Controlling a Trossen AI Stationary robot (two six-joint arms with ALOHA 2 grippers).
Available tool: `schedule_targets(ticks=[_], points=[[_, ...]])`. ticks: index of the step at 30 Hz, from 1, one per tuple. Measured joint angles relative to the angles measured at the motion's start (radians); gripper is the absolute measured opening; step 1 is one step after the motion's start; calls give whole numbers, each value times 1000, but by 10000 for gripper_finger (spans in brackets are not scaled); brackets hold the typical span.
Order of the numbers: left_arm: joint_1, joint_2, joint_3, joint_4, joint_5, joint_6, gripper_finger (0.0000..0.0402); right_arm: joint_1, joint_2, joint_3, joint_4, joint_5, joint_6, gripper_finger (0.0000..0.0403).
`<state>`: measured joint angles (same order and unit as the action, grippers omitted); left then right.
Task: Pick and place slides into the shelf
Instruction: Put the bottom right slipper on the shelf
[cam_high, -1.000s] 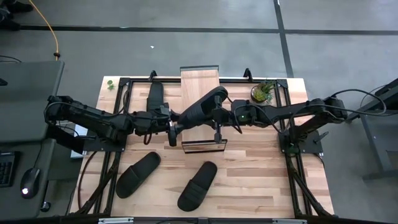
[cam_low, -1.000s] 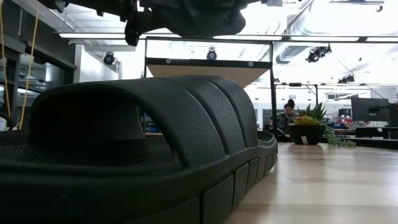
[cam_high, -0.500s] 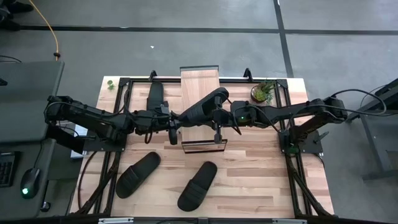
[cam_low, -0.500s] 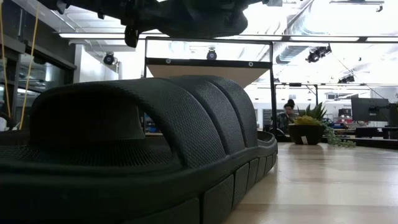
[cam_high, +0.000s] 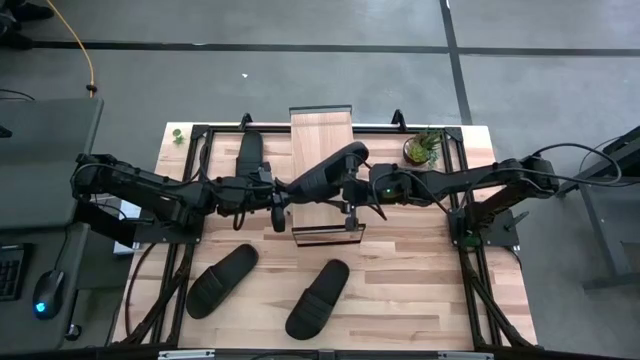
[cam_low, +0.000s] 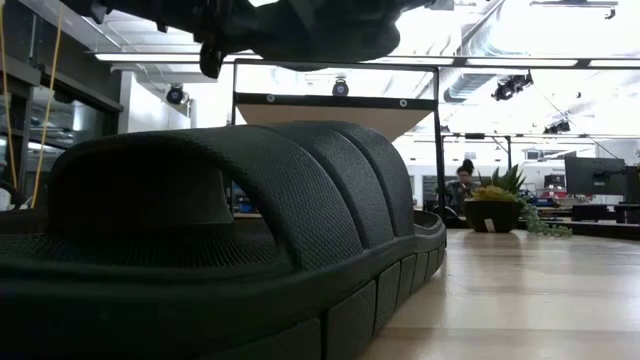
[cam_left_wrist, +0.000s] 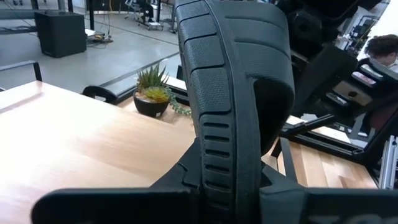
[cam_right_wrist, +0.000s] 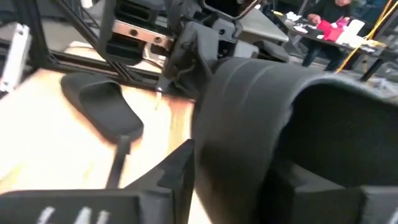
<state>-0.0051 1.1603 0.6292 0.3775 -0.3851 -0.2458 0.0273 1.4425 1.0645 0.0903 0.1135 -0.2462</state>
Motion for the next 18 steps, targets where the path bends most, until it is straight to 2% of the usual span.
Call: schedule_targets(ticks=[7,10,13,18], points=[[0,-38,0,-90,7,-52,40,18,-6,0,-50,134,-90,163],[0,-74,0,-138,7,-74,34,32,-15,0,-62,203,-106,165],[0,-115,0,-196,10,-89,28,46,-25,0,-75,225,-133,165],[-2,-190,0,-281,28,-111,36,65,-45,0,-91,304,-186,165]])
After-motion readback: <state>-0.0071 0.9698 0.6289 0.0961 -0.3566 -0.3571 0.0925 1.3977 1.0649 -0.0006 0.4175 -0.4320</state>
